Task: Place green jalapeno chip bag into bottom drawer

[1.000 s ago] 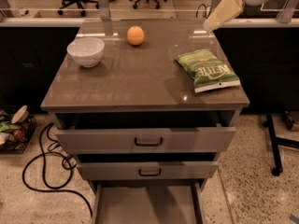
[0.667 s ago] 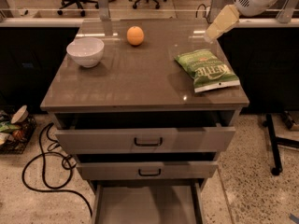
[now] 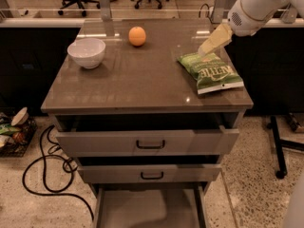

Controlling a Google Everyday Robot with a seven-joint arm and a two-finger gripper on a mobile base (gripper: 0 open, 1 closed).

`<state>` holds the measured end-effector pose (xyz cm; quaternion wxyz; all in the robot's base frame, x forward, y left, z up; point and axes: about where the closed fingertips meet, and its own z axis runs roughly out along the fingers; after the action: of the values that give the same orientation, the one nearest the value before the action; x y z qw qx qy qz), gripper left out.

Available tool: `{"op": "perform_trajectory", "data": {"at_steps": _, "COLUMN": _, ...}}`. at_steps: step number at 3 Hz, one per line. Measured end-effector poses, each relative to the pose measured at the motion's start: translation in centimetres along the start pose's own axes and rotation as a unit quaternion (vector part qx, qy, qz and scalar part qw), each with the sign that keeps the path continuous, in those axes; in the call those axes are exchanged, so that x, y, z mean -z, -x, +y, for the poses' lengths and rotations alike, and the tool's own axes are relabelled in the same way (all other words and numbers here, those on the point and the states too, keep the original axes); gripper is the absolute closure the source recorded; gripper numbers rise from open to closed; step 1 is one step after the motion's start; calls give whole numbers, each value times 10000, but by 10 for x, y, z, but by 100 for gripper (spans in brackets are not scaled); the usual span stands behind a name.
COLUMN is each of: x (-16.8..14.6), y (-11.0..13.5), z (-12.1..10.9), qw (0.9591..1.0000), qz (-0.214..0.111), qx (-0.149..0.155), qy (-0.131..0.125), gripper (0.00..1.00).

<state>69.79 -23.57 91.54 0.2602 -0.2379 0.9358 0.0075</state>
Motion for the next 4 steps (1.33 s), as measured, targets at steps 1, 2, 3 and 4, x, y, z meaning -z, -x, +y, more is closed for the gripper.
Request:
{"op": "perform_trajectory", "data": {"at_steps": 1, "x": -22, "y": -8, "z": 14, "qw": 9989, "qz": 157, "qx": -188, "qy": 396, "gripper": 0}}
{"op": "perform_trajectory", "data": {"at_steps": 2, "x": -34, "y": -21, "z": 27, "qw": 9966, "qz": 463, "qx": -269, "qy": 625, "gripper": 0}}
{"op": "perform_trajectory", "data": {"at_steps": 3, "x": -44, "y": -37, "z": 38, "qw": 9944, "qz": 707, "qx": -303, "qy": 718, "gripper": 0}}
{"op": "perform_trajectory", "data": {"at_steps": 4, "x": -53, "y": -53, "z": 42, "qw": 9930, "qz": 845, "qx": -364, "qy": 737, "gripper": 6}}
